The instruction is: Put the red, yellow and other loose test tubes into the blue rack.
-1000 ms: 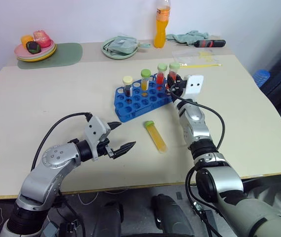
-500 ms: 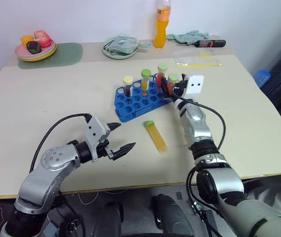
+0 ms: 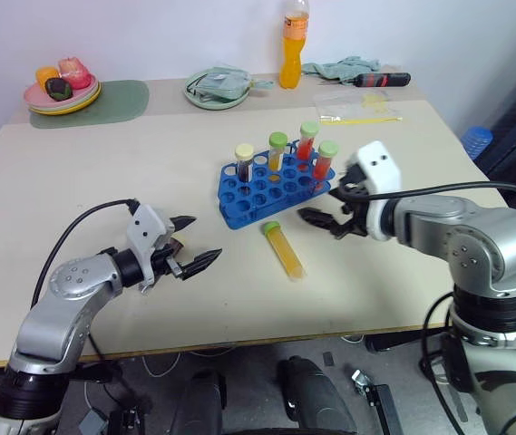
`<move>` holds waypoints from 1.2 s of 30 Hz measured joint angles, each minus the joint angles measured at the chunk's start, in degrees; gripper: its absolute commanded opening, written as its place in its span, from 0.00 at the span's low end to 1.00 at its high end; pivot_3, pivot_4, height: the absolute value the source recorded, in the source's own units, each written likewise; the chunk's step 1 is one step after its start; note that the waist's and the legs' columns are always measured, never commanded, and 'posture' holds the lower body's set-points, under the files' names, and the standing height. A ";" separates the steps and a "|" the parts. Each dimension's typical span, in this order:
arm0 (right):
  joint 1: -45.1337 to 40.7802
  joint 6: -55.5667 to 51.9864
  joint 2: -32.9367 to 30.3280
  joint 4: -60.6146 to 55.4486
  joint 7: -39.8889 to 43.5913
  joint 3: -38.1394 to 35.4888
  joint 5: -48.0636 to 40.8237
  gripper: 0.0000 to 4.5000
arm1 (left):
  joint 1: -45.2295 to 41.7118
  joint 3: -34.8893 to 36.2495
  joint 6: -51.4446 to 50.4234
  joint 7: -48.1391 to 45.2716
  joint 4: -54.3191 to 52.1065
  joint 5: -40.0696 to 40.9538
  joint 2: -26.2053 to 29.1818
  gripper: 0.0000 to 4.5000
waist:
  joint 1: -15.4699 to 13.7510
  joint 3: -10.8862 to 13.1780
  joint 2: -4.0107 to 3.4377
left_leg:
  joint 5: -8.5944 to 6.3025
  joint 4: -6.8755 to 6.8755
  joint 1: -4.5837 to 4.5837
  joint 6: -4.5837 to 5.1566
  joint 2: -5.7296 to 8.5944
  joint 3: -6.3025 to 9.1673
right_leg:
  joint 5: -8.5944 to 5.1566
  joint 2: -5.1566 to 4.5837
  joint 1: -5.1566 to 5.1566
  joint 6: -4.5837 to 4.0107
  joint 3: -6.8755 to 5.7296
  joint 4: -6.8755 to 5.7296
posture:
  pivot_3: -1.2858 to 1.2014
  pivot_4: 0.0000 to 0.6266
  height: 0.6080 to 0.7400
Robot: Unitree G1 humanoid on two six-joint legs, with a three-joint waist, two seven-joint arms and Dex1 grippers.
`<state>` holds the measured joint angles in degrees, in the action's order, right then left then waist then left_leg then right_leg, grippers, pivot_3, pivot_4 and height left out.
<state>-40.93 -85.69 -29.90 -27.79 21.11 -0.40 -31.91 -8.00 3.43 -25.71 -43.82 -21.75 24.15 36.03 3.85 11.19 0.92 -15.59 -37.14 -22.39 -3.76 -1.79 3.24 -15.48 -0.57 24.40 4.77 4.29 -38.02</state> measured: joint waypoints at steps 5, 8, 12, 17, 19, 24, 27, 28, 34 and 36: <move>-2.35 -4.90 2.51 3.05 -1.78 2.27 0.71 0.98 | -0.14 -0.75 -2.25 1.67 -2.15 0.20 -0.56 1.00 | -0.52 -0.01 0.06 | 0.00 -0.04 -0.13 0.00 0.04 -0.05 | 0.01 -0.11 0.01 0.05 0.00 0.12 | 0.52 0.24 1.00; -3.40 -6.43 4.21 5.42 -4.26 2.32 -1.06 0.98 | -0.05 -0.74 -4.42 2.67 -4.59 0.32 -0.15 1.00 | -0.71 -0.01 0.06 | 0.00 -0.02 -0.10 0.00 0.01 -0.01 | 0.01 -0.07 0.02 0.05 -0.04 0.08 | 0.52 0.24 1.00; -5.96 -6.45 5.89 14.60 -12.94 2.97 -8.71 0.98 | -0.03 0.01 -7.51 2.96 -6.69 0.99 1.71 1.00 | -0.34 -0.01 0.05 | 0.00 -0.02 -0.06 0.00 0.01 -0.02 | 0.01 -0.06 0.02 0.04 -0.02 0.02 | 0.52 0.24 1.00; -15.24 -6.45 2.68 28.47 -26.38 9.24 -23.48 0.98 | -1.33 1.12 -9.94 2.94 -6.84 2.72 2.82 1.00 | 0.12 0.00 0.04 | 0.00 0.02 -0.10 0.00 0.01 -0.01 | 0.00 -0.05 0.05 0.03 -0.03 0.04 | 0.52 0.24 1.00; -18.41 -6.46 1.51 33.11 -31.55 12.44 -30.60 0.98 | -1.29 1.69 -10.46 2.54 -6.92 3.18 3.55 1.00 | 0.14 0.00 0.05 | -0.01 0.02 -0.11 0.01 0.00 -0.02 | 0.00 -0.05 0.06 0.03 -0.03 0.05 | 0.52 0.24 1.00; -20.88 -6.47 0.50 41.31 -42.80 19.29 -45.61 0.98 | 1.48 2.00 -10.28 1.09 -7.95 3.92 4.90 1.00 | 0.17 0.00 0.04 | -0.01 0.01 -0.12 0.02 0.00 -0.03 | 0.00 -0.05 0.07 0.03 -0.01 0.06 | 0.52 0.24 1.00; -21.89 -6.47 0.54 43.27 -47.80 22.17 -53.01 0.98 | 3.13 2.08 -9.77 0.80 -7.91 3.91 4.92 1.00 | 0.13 0.01 0.04 | -0.01 0.01 -0.15 0.02 0.00 -0.03 | 0.00 -0.04 0.11 0.03 -0.02 0.05 | 0.52 0.24 1.00; -22.36 -6.47 0.62 43.92 -49.73 22.71 -55.61 0.98 | 3.50 2.19 -9.41 0.54 -7.89 3.90 4.92 1.00 | 0.13 0.01 0.04 | -0.01 0.01 -0.15 0.02 0.00 -0.03 | 0.00 -0.04 0.11 0.03 -0.02 0.06 | 0.52 0.24 1.00; -22.11 -6.47 3.30 47.06 -58.26 22.93 -58.47 0.68 | 5.23 2.58 -6.29 0.04 -6.60 3.37 4.87 1.00 | 0.11 0.01 0.04 | -0.01 0.01 -0.17 0.03 -0.01 -0.03 | 0.00 -0.04 0.12 0.03 -0.02 0.07 | 0.52 0.24 1.00; -21.61 -6.48 3.82 47.43 -60.08 22.37 -58.99 0.47 | 5.62 2.58 -5.42 -0.07 -5.92 2.88 4.85 1.00 | 0.09 0.01 0.04 | -0.02 0.01 -0.17 0.03 -0.01 -0.03 | 0.00 -0.04 0.12 0.03 -0.02 0.07 | 0.52 0.24 1.00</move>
<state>-62.55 -92.17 -26.08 19.64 -38.97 21.97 -90.91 -2.37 6.01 -31.14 -43.89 -27.67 27.03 40.88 3.95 11.19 0.96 -15.61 -37.13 -22.56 -3.73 -1.80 3.21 -15.48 -0.61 24.52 4.80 4.27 -37.95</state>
